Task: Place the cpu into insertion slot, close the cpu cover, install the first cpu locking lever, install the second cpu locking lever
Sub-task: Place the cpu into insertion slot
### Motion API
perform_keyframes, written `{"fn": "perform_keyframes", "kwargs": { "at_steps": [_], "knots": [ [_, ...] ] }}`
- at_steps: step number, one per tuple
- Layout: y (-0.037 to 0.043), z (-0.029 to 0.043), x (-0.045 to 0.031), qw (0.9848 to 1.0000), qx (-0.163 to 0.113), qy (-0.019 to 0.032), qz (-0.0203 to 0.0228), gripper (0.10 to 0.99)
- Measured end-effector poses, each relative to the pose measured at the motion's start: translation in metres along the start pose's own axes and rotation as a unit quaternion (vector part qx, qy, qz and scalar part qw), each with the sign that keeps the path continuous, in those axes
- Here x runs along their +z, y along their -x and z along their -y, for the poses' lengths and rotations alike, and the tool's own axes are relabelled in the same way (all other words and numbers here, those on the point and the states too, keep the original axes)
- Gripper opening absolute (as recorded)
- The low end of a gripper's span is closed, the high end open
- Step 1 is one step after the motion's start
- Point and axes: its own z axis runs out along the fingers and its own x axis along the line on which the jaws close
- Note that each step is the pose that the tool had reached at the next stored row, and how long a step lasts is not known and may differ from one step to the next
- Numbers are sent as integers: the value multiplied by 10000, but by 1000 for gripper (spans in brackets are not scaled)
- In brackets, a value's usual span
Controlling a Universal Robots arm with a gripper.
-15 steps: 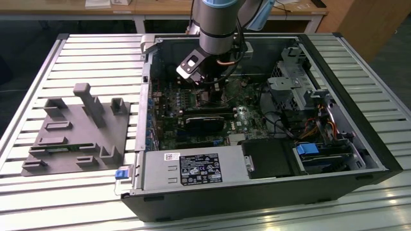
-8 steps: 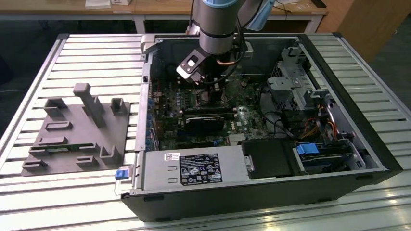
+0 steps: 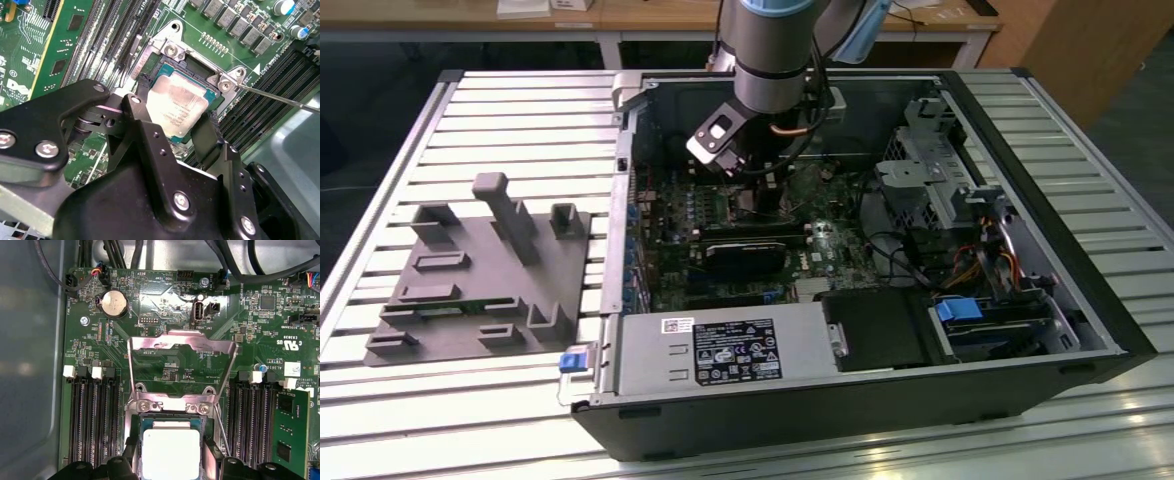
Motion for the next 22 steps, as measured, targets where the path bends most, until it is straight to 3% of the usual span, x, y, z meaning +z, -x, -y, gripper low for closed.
{"fn": "perform_keyframes", "kwargs": {
  "at_steps": [7, 8, 22],
  "knots": [
    [0, 0, -6, 10000, 0, 0, -3, 604],
    [0, 0, -6, 10000, 0, 0, -3, 537],
    [13, -8, -26, 10000, 87, -1, -7, 537]
  ]
}}
